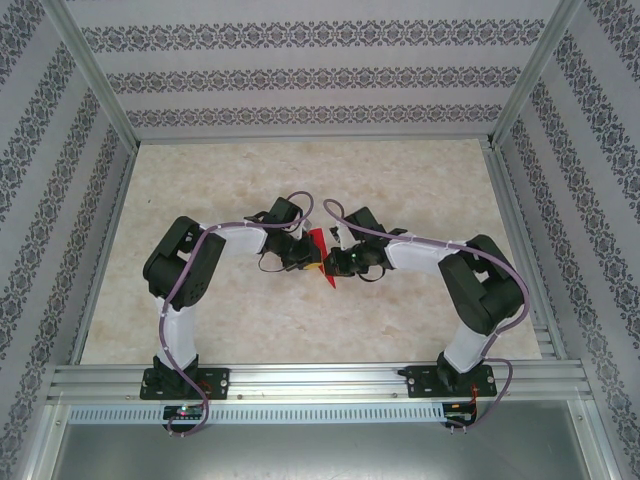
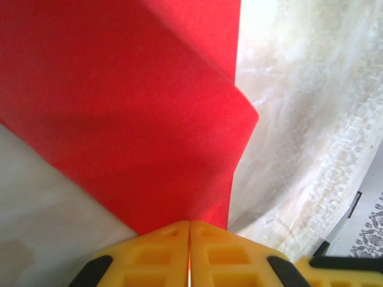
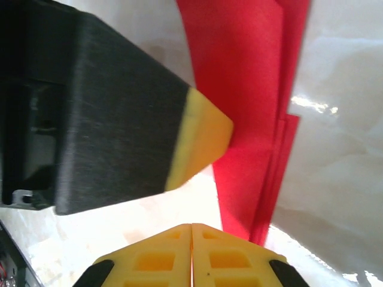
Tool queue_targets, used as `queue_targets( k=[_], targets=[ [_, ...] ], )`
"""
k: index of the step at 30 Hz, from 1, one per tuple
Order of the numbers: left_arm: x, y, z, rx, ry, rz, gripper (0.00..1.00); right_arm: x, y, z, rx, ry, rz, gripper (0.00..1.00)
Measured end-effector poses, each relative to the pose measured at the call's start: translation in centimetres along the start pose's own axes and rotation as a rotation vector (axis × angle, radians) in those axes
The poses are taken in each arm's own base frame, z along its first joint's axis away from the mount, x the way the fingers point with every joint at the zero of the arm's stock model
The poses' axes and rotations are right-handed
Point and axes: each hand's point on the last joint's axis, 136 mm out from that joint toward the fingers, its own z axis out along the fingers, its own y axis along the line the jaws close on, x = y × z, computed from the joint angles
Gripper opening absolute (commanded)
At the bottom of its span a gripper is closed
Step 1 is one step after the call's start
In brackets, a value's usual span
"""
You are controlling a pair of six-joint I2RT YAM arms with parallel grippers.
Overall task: Fold a paper plane with a square sheet of paper (pick it up from the middle)
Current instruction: Fold the wing for the fifth time at the center of the table.
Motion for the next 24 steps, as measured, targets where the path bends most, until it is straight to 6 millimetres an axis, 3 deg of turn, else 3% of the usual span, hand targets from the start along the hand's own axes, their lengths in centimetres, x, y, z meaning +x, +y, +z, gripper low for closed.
queue_targets(
  k=[16, 24],
  targets=[
    [-0.1, -0.2, -0.1, -0.013, 0.011, 0.036, 0.15, 1.4, -1.9, 1.9, 0.02, 0.047, 0.033, 0.06],
    [-2.2, -1.2, -0.8, -0.016, -0.039, 0.192, 0.25, 1.5, -2.1, 1.8, -0.008, 0.026, 0.03, 0.06]
  ],
)
